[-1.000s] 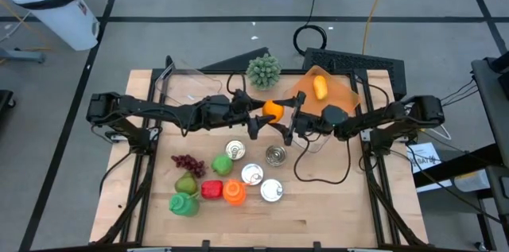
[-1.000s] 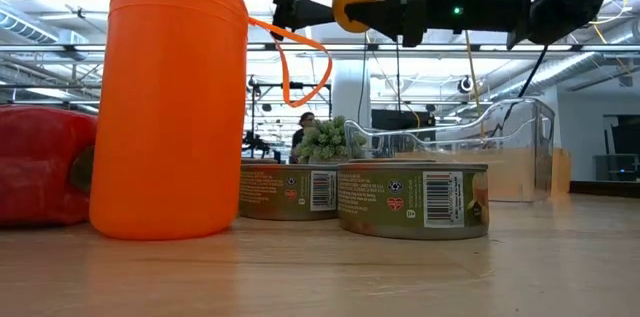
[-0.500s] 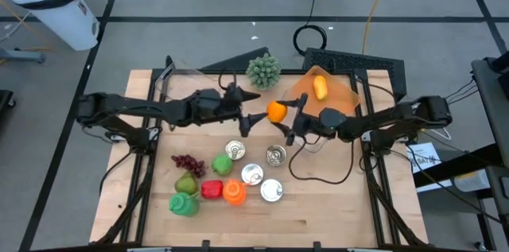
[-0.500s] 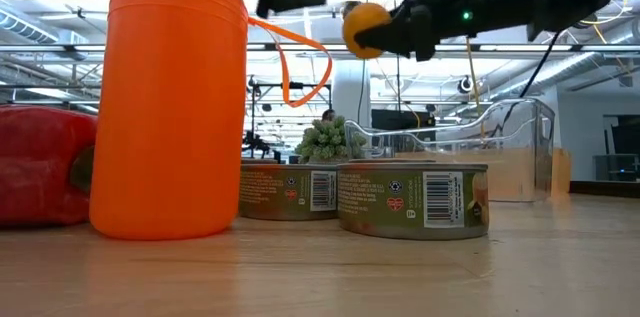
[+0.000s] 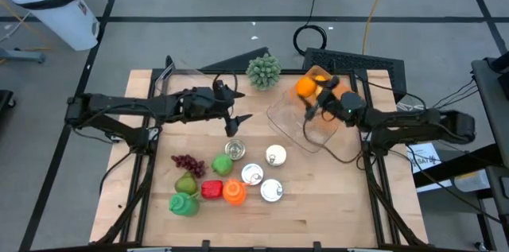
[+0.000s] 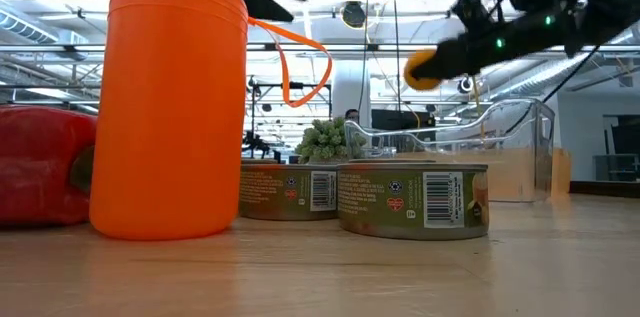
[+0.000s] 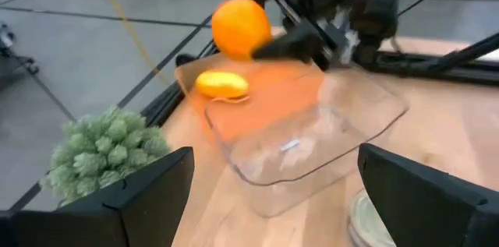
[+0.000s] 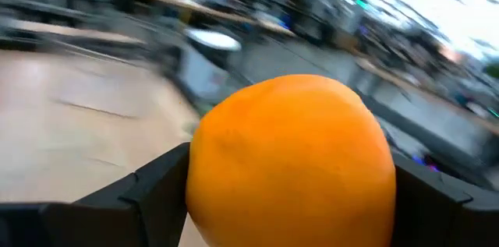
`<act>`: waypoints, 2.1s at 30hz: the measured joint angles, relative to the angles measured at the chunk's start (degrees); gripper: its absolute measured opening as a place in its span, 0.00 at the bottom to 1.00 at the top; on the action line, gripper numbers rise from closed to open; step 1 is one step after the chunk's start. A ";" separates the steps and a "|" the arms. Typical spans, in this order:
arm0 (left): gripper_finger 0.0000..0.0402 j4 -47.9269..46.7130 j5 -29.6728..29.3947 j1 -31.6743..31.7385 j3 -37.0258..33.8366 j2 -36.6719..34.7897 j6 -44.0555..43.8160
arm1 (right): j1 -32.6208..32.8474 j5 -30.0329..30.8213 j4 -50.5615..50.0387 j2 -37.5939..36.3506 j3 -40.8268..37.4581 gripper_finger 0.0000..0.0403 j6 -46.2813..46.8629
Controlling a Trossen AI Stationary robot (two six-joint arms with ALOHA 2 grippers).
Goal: Pick & Place Food Item
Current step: Put the orange into the orange bin, then put the red grapes into the orange bin
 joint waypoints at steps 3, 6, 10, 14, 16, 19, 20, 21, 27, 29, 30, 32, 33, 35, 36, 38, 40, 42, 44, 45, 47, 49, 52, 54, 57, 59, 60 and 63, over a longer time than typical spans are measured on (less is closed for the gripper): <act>0.92 0.73 -1.31 0.45 -0.07 1.85 -0.03 | -6.72 -1.87 -1.10 0.09 -1.93 0.78 0.55; 0.92 2.35 -2.98 1.23 -0.05 3.59 -1.08 | -12.35 -5.34 -2.82 1.16 -2.87 0.78 3.20; 0.92 3.15 -3.30 2.28 -0.04 6.00 -1.73 | -17.84 -14.05 -2.38 3.22 -3.12 0.78 7.98; 0.91 4.23 -3.28 3.13 -0.04 6.91 -2.56 | -21.66 -19.21 -2.12 5.70 -3.12 0.78 11.11; 0.91 4.43 -3.29 3.32 -0.04 6.88 -3.26 | -23.14 -21.19 -2.07 7.21 -3.12 0.78 11.43; 0.91 5.21 -3.27 3.27 -0.04 6.89 -3.77 | -24.29 -22.68 -0.87 9.61 -3.12 0.78 11.44; 0.91 5.95 -3.22 3.25 -0.04 6.89 -3.73 | -24.50 -22.74 -0.27 10.40 -3.12 0.78 11.42; 0.91 6.61 -3.22 3.06 -0.04 6.89 -3.63 | -24.74 -22.76 0.37 11.28 -3.12 0.78 11.44; 0.91 7.07 -3.18 2.94 -0.04 6.87 -3.43 | -24.85 -22.75 5.08 16.75 -3.10 0.78 11.45; 0.91 7.09 -3.18 2.94 -0.04 6.87 -3.45 | -24.85 -22.68 6.43 18.22 -3.09 0.78 11.42; 0.91 7.06 -3.18 2.94 -0.04 6.87 -3.45 | -24.85 -22.62 7.14 18.76 -3.09 0.78 11.46; 0.91 7.06 -3.18 2.94 -0.04 6.87 -3.45 | -24.85 -22.59 8.17 19.49 -3.09 0.79 12.31; 0.91 7.07 -3.18 2.94 -0.04 6.87 -3.43 | -24.85 -22.59 8.45 19.71 -3.09 0.80 12.84; 0.91 7.05 -3.18 2.94 -0.04 6.87 -3.28 | -24.85 -22.58 8.68 19.80 -3.07 0.83 13.81; 0.91 7.03 -3.18 2.94 -0.04 6.87 -3.28 | -24.85 -22.62 8.66 19.80 -2.96 0.84 14.35; 0.91 7.05 -3.18 2.94 -0.04 6.87 -3.27 | -24.85 -22.68 8.76 19.79 -2.88 0.87 14.57; 0.92 7.03 -3.18 2.94 -0.04 6.87 -3.26 | -24.85 -22.61 8.71 19.78 -2.88 0.90 14.52; 0.91 7.01 -3.16 2.94 -0.04 6.87 -3.23 | -24.85 -22.59 8.70 19.78 -2.88 0.92 14.50; 0.91 7.03 -3.16 2.94 -0.04 6.87 -3.13 | -24.82 -22.57 8.72 19.78 -2.88 0.93 14.24; 0.91 7.01 -3.16 2.94 -0.04 6.87 -3.13 | -24.82 -22.55 8.74 19.78 -2.88 0.94 13.98; 0.92 7.00 -3.16 2.94 -0.04 6.87 -3.13 | -24.81 -22.56 9.09 19.78 -2.88 0.94 13.96; 0.91 6.97 -3.16 2.96 -0.04 6.87 -3.13 | -24.55 -22.56 9.07 19.34 -2.88 0.94 13.96; 0.91 6.72 -3.16 2.96 -0.04 6.87 -3.14 | -23.71 -22.59 9.08 17.65 -2.88 0.94 13.96; 0.91 6.72 -3.16 3.00 -0.04 6.87 -3.13 | -22.91 -22.69 8.62 15.72 -2.88 0.94 13.94; 0.92 6.72 -3.16 3.00 -0.04 6.87 -2.89 | -20.82 -22.74 7.06 11.95 -2.88 0.94 13.23; 0.91 6.72 -3.15 3.00 -0.04 6.87 -2.61 | -19.09 -23.68 4.54 8.71 -2.88 0.94 11.70; 0.92 6.72 -3.15 3.00 -0.04 6.87 -2.43 | -18.10 -24.38 3.40 7.08 -2.88 0.94 11.25; 0.92 6.72 -3.14 3.00 -0.04 6.87 -2.16 | -14.94 -27.06 0.27 1.83 -2.88 0.94 11.22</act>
